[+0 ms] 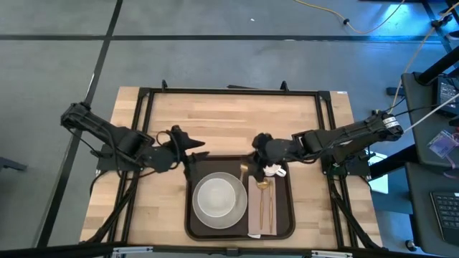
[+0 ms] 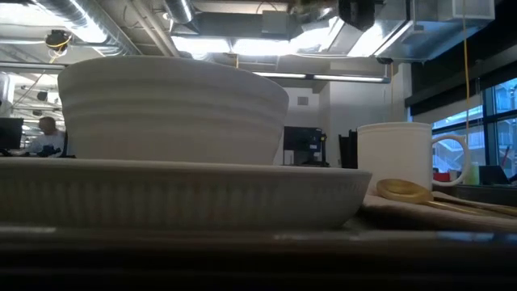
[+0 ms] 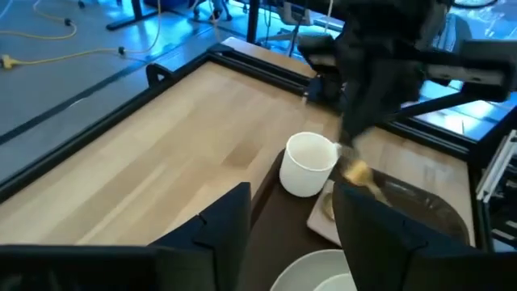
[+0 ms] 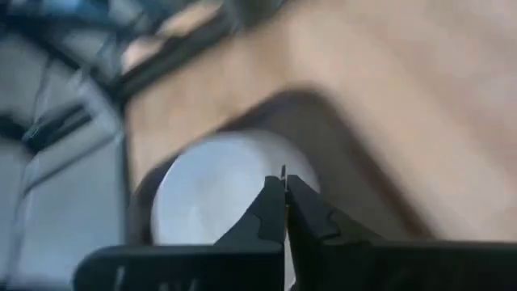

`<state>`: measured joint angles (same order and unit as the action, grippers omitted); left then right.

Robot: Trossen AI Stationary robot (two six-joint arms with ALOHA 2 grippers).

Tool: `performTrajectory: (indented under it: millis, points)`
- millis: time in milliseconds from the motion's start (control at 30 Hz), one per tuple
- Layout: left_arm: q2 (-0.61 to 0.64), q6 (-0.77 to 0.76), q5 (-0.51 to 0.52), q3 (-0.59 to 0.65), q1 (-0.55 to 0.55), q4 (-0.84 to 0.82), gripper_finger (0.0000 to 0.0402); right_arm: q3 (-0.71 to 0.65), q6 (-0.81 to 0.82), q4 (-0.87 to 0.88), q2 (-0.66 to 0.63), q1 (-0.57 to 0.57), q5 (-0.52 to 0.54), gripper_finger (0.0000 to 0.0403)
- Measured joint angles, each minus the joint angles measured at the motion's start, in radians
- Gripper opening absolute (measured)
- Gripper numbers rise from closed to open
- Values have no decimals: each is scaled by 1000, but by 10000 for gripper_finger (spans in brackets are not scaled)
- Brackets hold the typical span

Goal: Set up tray
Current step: Put the gold fork on the brown napkin to the left of the gold spoon

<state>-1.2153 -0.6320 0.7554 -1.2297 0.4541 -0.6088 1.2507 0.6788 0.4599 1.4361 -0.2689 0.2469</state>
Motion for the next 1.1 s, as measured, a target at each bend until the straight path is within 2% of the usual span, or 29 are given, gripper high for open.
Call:
performTrajectory:
  millis: [67,133,300,400,567,867,1100]
  points:
    - [8,0,1,0,9,-9,164,0,11,29,0,-13,-85,0]
    - [14,0,1,0,15,-15,161,0,43,80,2,-37,-99,0]
    - [14,-26,1,0,31,-64,154,-90,118,128,-11,-119,-13,0]
    - [14,-35,4,0,34,-84,149,-187,151,-26,-50,-139,-8,0]
    - [14,-35,11,0,33,-83,144,-364,90,-319,-76,-142,-39,0]
    - [14,-36,12,0,28,-83,143,-553,76,-534,-76,-140,-58,0]
    - [14,-39,12,0,28,-80,143,-587,71,-568,-76,-117,-64,0]
